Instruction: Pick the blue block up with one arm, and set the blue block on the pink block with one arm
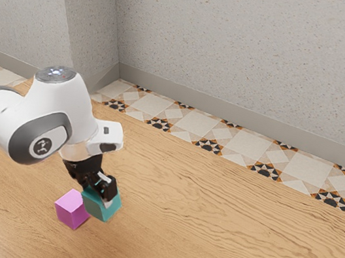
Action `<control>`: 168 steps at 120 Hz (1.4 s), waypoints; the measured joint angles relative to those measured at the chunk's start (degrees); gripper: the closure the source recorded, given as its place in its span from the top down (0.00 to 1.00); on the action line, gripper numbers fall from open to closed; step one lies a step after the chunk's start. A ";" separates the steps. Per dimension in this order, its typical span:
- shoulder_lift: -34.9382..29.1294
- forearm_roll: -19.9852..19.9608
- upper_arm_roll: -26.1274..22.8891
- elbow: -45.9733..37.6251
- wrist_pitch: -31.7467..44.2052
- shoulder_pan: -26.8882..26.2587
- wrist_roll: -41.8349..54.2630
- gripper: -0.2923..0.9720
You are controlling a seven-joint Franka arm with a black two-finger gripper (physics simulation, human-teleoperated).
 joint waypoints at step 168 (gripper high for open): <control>2.69 9.47 13.01 1.69 -2.67 -0.03 9.69 0.52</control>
